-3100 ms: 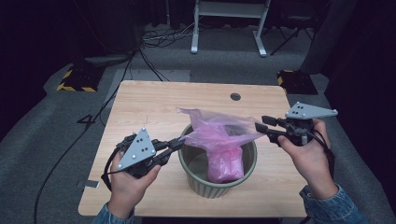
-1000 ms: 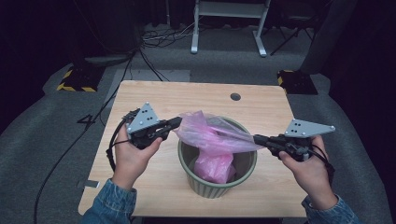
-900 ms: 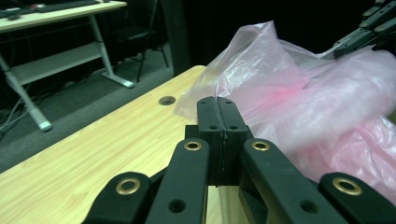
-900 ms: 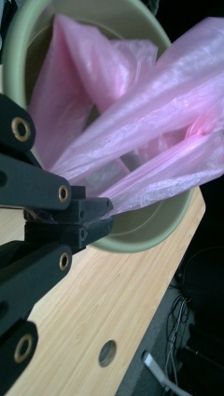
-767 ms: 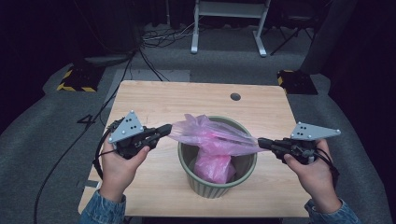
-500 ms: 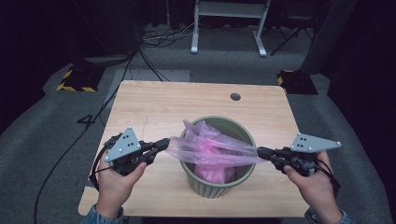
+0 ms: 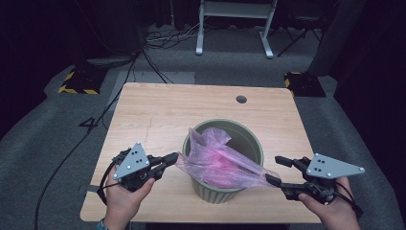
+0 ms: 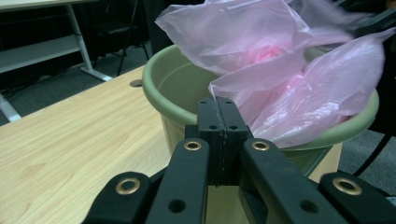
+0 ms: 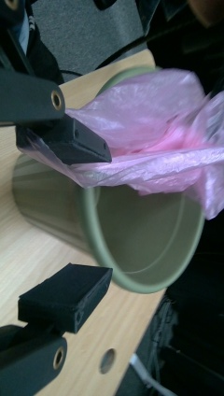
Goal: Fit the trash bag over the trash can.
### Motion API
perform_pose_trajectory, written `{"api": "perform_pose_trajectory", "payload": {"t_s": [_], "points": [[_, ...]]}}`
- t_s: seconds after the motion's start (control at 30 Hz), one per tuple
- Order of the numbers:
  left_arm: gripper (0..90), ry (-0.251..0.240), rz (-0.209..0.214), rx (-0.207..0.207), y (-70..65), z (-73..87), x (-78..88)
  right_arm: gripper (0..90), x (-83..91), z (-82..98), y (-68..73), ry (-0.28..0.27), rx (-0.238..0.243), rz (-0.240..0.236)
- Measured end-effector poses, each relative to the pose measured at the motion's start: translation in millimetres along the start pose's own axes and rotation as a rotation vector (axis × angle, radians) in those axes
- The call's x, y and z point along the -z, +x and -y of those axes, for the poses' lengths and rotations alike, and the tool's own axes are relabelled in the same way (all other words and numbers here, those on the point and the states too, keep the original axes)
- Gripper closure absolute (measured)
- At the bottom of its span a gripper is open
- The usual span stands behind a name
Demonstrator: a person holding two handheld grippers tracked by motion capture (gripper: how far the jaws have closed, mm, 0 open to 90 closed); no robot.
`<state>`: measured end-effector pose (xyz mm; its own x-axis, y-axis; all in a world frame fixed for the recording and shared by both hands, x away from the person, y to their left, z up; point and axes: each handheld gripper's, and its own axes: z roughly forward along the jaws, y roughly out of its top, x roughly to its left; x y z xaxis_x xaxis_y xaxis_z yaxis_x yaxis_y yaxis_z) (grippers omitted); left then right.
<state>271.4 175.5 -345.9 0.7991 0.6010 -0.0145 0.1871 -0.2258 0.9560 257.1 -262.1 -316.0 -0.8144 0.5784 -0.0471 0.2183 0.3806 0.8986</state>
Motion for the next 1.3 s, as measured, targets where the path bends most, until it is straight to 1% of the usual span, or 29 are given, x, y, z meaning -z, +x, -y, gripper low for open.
{"api": "perform_pose_trajectory", "payload": {"t_s": [0.1, 0.2, 0.27, 0.33, 0.37, 0.4, 0.43, 0.5, 0.6, 0.63, 0.67, 0.73, 0.77, 0.9, 1.0, 1.03, 1.07, 1.1, 1.13, 1.17, 1.2, 1.23, 1.27, 1.3], "points": [[90.0, -0.009, -0.008, 0.002, 1.0, -1.4, 1.7, 36.6, 3.3, -9.2, 2.1, -0.029, -0.002, -0.04], [90.0, -0.012, -0.01, -0.01, -1.0, -5.3, 1.7, 35.9, 4.2, -17.4, 3.4, -0.049, 0.008, -0.051], [90.0, -0.014, -0.012, -0.019, -2.5, -8.1, 1.3, 35.5, 4.2, -24.2, 8.3, -0.058, 0.036, -0.059], [90.0, -0.02, -0.009, -0.027, -4.0, -12.2, 1.0, 35.4, 4.1, -32.8, 15.5, -0.06, 0.063, -0.081], [90.0, -0.02, -0.009, -0.027, -4.0, -12.2, 1.0, 35.4, 4.1, -32.8, 15.5, -0.06, 0.063, -0.081], [90.0, -0.027, -0.006, -0.036, -5.4, -15.3, 0.5, 36.3, 4.7, -40.9, 18.2, -0.073, 0.077, -0.083], [90.0, -0.027, -0.001, -0.042, -6.9, -17.0, 0.0, 37.0, 4.8, -43.9, 17.8, -0.078, 0.084, -0.076], [90.0, -0.028, 0.008, -0.053, -9.5, -18.4, -1.4, 36.6, 2.0, -51.9, 14.2, -0.07, 0.106, -0.039], [90.0, -0.025, 0.026, -0.074, -13.4, -19.7, -4.9, 36.7, -10.1, -64.7, 5.4, -0.037, 0.147, 0.019], [90.0, -0.025, 0.034, -0.078, -14.7, -20.2, -6.5, 36.6, -15.2, -68.6, 2.9, -0.029, 0.161, 0.033], [90.0, -0.025, 0.041, -0.084, -15.4, -20.9, -8.2, 36.6, -21.0, -72.4, 0.2, -0.023, 0.171, 0.036], [90.0, -0.02, 0.054, -0.096, -16.0, -22.6, -11.3, 36.5, -32.1, -77.9, -4.2, -0.006, 0.171, 0.028], [90.0, -0.021, 0.058, -0.1, -16.1, -23.4, -12.9, 36.3, -40.7, -80.8, -6.3, 0.007, 0.171, 0.018], [90.0, -0.017, 0.071, -0.106, -14.2, -24.9, -17.8, 36.0, -71.3, -84.5, -8.9, 0.051, 0.165, -0.045], [90.0, -0.016, 0.075, -0.102, -12.9, -24.5, -19.6, 36.3, -92.1, -85.5, -11.6, 0.081, 0.152, -0.073], [90.0, -0.016, 0.075, -0.102, -12.8, -24.4, -19.8, 38.2, -100.8, -86.1, -12.7, 0.095, 0.149, -0.082], [90.0, -0.016, 0.075, -0.103, -12.5, -24.2, -19.7, 42.7, -105.4, -86.5, -13.5, 0.106, 0.15, -0.086], [90.0, -0.015, 0.073, -0.103, -11.8, -24.0, -19.0, 49.6, -110.9, -86.9, -14.8, 0.124, 0.15, -0.093], [90.0, -0.016, 0.069, -0.102, -10.8, -23.6, -18.2, 63.0, -116.1, -87.0, -16.4, 0.15, 0.148, -0.104], [90.0, -0.015, 0.065, -0.1, -9.9, -22.9, -17.4, 74.1, -118.5, -87.1, -18.0, 0.172, 0.149, -0.118], [90.0, -0.013, 0.052, -0.098, -7.5, -21.4, -15.6, 82.9, -119.4, -87.0, -19.2, 0.183, 0.151, -0.122], [90.0, -0.015, 0.046, -0.096, -5.5, -19.9, -14.6, 90.0, -118.0, -86.2, -21.7, 0.185, 0.147, -0.111], [90.0, -0.012, 0.034, -0.086, -1.6, -16.9, -12.0, 90.0, -115.6, -85.4, -23.8, 0.181, 0.14, -0.098], [90.0, -0.01, 0.027, -0.079, 0.9, -14.7, -10.2, 90.0, -109.9, -83.3, -27.8, 0.168, 0.117, -0.086]]}}
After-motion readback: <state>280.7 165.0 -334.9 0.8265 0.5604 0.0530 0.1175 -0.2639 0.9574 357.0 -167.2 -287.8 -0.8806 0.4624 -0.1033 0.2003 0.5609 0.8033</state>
